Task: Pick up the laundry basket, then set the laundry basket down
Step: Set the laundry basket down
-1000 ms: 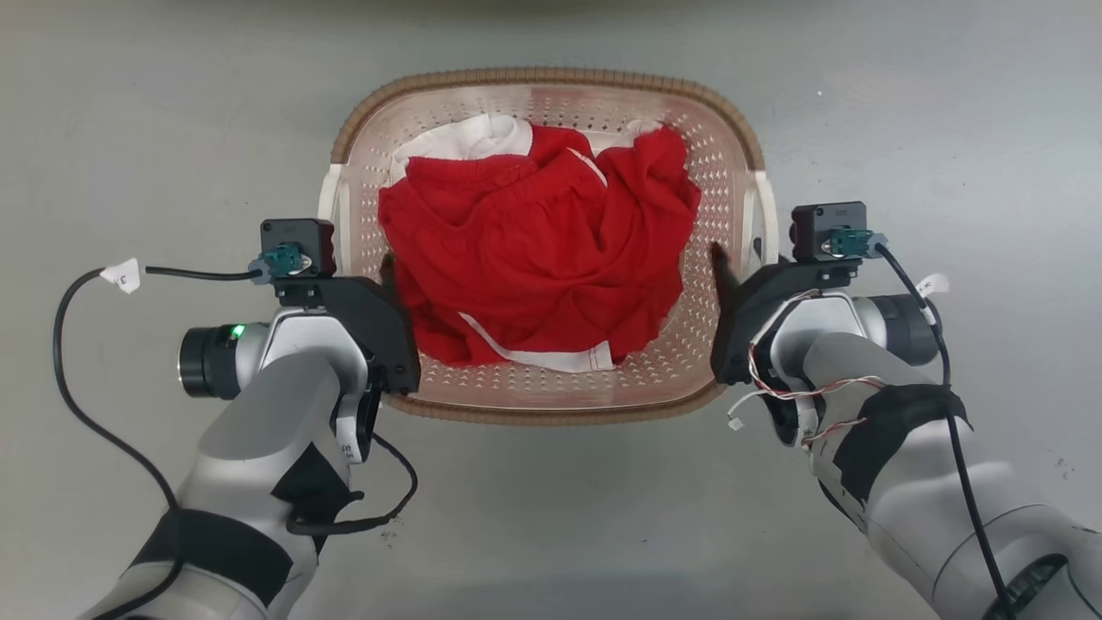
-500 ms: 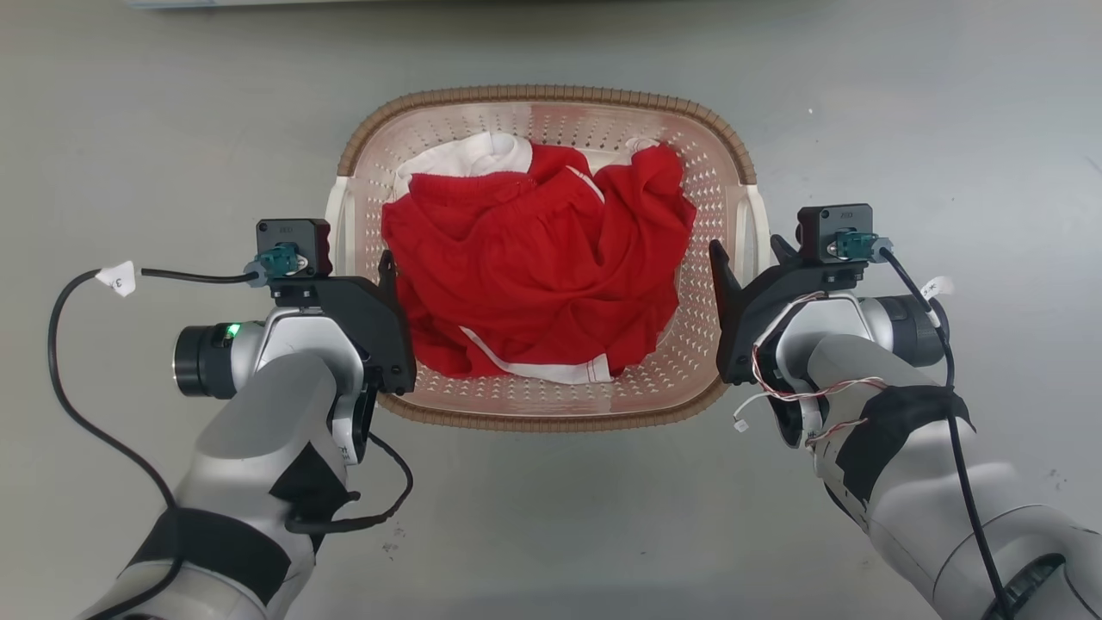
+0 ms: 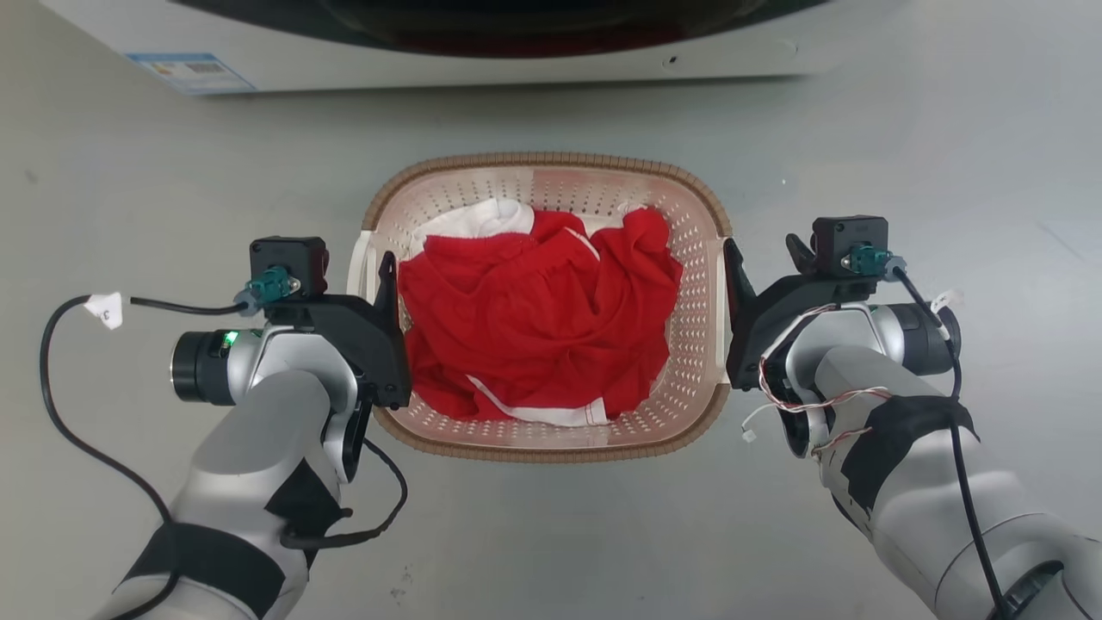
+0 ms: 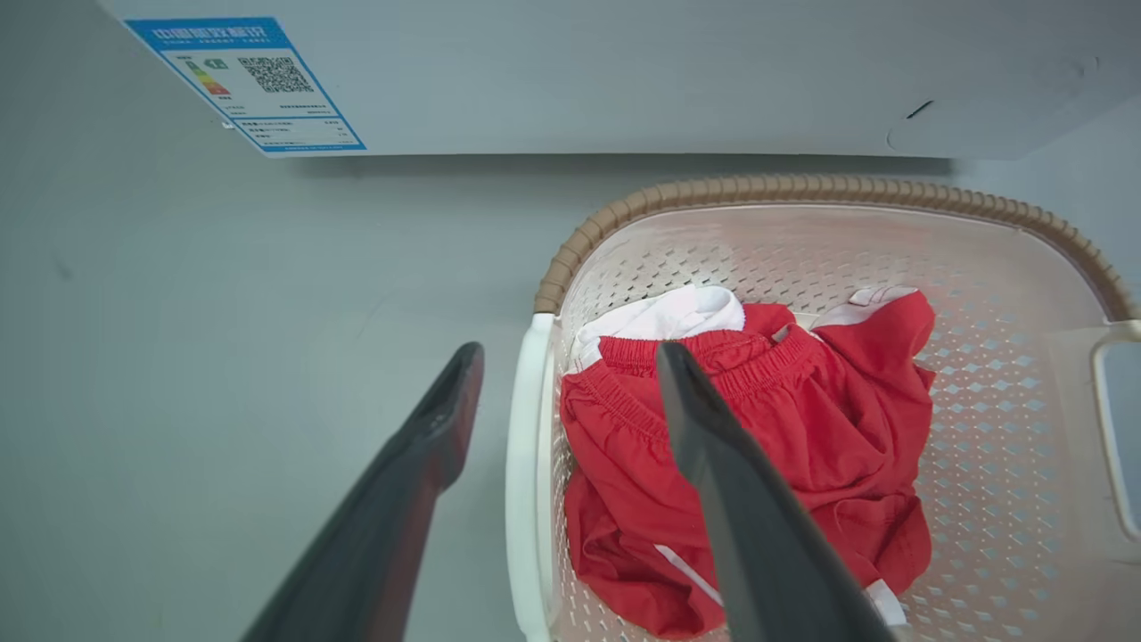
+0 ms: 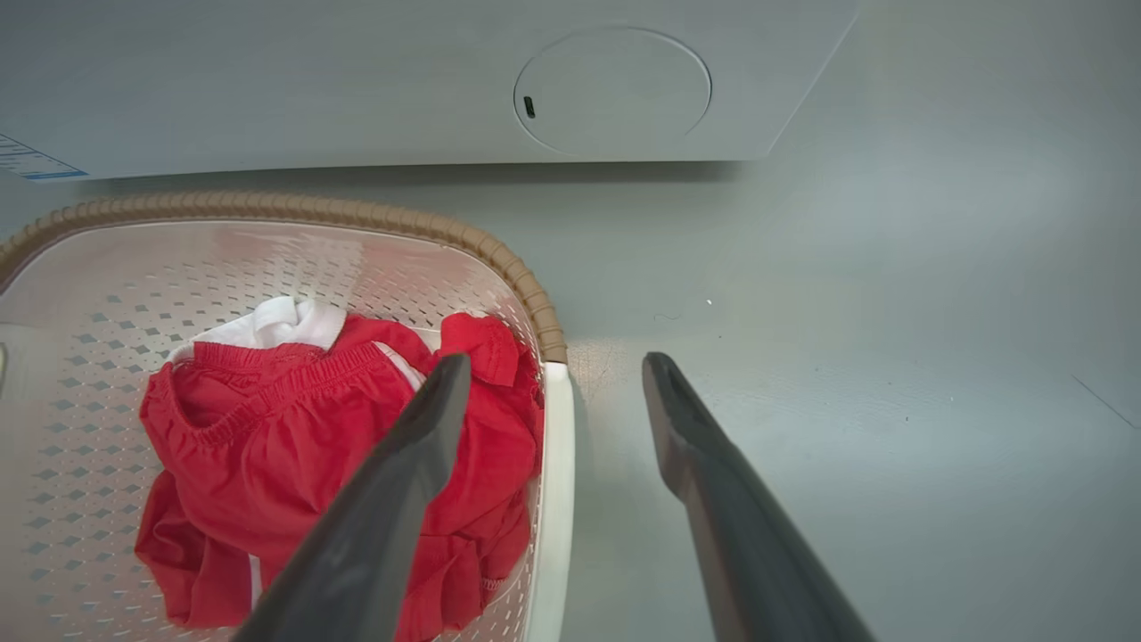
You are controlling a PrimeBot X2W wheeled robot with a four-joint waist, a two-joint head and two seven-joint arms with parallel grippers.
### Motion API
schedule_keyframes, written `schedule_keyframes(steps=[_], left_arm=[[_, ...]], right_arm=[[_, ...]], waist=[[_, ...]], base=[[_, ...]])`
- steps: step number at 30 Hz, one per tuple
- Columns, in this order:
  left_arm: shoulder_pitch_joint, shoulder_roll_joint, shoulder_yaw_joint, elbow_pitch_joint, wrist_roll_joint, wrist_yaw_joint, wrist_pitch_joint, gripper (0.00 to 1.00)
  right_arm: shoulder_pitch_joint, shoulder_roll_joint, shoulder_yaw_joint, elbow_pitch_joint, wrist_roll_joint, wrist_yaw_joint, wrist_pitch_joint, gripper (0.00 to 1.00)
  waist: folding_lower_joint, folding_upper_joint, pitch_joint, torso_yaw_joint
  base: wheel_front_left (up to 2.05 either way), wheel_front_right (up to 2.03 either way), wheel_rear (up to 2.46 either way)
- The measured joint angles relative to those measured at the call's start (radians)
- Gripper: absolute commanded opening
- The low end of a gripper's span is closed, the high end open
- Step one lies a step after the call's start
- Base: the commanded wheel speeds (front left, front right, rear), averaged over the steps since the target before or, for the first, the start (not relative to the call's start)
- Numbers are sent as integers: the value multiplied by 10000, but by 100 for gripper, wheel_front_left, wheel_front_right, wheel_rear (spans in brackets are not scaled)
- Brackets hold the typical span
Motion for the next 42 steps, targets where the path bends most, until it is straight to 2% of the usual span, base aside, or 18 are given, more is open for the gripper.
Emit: schedule_keyframes(steps=[11, 20, 25, 42], left_arm=[[811, 171, 23, -263, 107, -420, -420, 100], [1989, 376, 389, -1120, 301, -424, -422, 100], [2966, 462, 796, -1814, 577, -155, -422, 100], [5719, 800, 1814, -4008, 1457, 282, -422, 100]], right_arm=[[727, 2, 12, -174, -73, 253, -487, 100], [1833, 6, -378, -573, -69, 278, -497, 100], [2593, 6, -884, -878, -121, 276, -497, 100], [5130, -48, -1881, -2451, -1057, 174, -497, 100]], waist=[[-1, 0, -1228, -12], [0, -1, -2330, -55], [0, -1, -3113, -93], [-1, -1, -4973, -199]], base=[[0, 0, 0], [0, 0, 0], [0, 0, 0], [0, 0, 0]])
